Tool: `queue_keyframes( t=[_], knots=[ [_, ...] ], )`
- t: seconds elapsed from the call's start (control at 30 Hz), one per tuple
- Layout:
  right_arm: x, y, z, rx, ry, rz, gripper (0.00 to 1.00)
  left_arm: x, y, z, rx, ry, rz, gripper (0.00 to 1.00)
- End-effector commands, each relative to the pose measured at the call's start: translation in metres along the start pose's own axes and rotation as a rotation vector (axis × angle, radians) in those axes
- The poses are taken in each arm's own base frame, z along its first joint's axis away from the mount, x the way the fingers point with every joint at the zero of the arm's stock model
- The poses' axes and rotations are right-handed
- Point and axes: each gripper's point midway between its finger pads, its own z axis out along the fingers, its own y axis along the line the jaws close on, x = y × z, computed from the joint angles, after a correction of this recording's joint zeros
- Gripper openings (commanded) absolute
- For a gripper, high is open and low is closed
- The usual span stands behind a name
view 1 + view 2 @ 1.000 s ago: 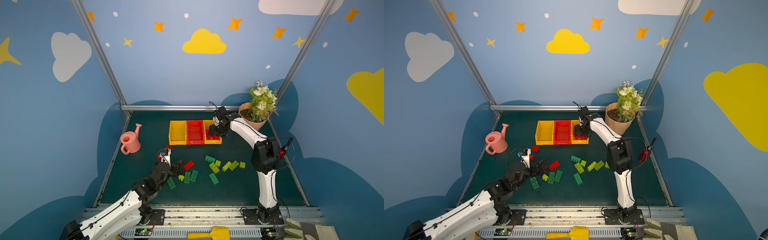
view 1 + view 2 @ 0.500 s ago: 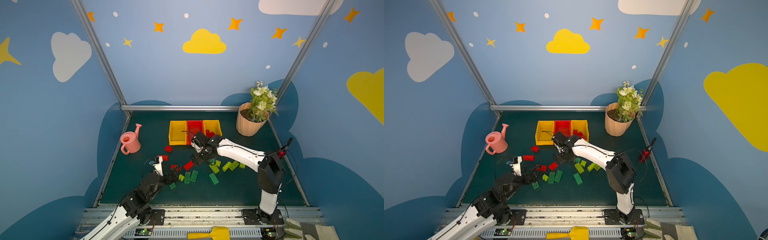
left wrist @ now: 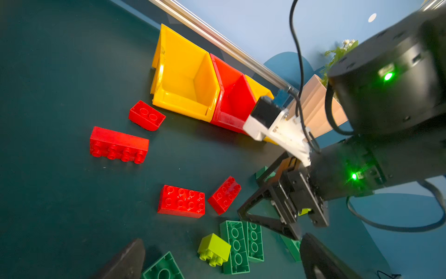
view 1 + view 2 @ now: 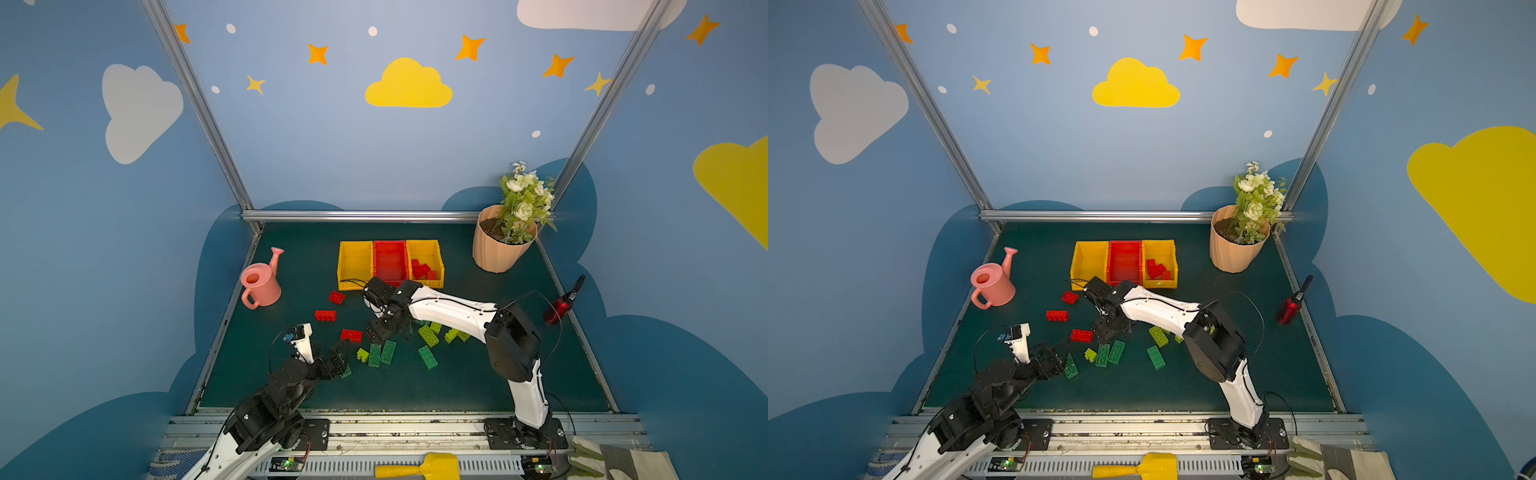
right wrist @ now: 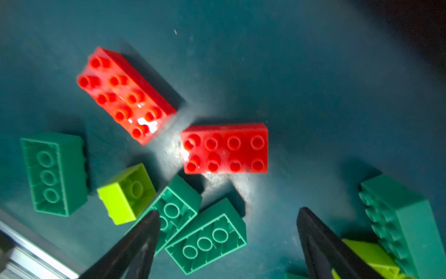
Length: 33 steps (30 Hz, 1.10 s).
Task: Sort the legos into containers by color
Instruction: Pick up the lego from the center of the table.
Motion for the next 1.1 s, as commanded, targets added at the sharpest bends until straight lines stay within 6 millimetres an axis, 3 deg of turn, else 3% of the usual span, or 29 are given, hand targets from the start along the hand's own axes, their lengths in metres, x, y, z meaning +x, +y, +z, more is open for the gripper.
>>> queue_keyframes(
  t=[0.0, 0.4, 0.7, 1.07],
  knots=[
    [-0.008, -0.001, 0.006, -0.032, 0.001, 0.009, 0.88, -0.004, 0.002, -0.003, -0.011, -0.019, 0.009, 1.00],
    [-0.019, 0.007, 0.020, -0.096, 0.020, -0.006, 0.88, -0.010, 0.004, -0.002, -0.026, -0.050, 0.019, 1.00],
    [-0.012, 0.010, 0.031, -0.094, 0.057, -0.013, 0.87, -0.009, 0.008, -0.001, -0.039, -0.053, 0.023, 1.00],
    [-0.004, -0.005, 0.046, 0.008, 0.096, -0.002, 0.82, -0.010, 0.007, 0.001, -0.024, -0.079, 0.012, 1.00]
  ],
)
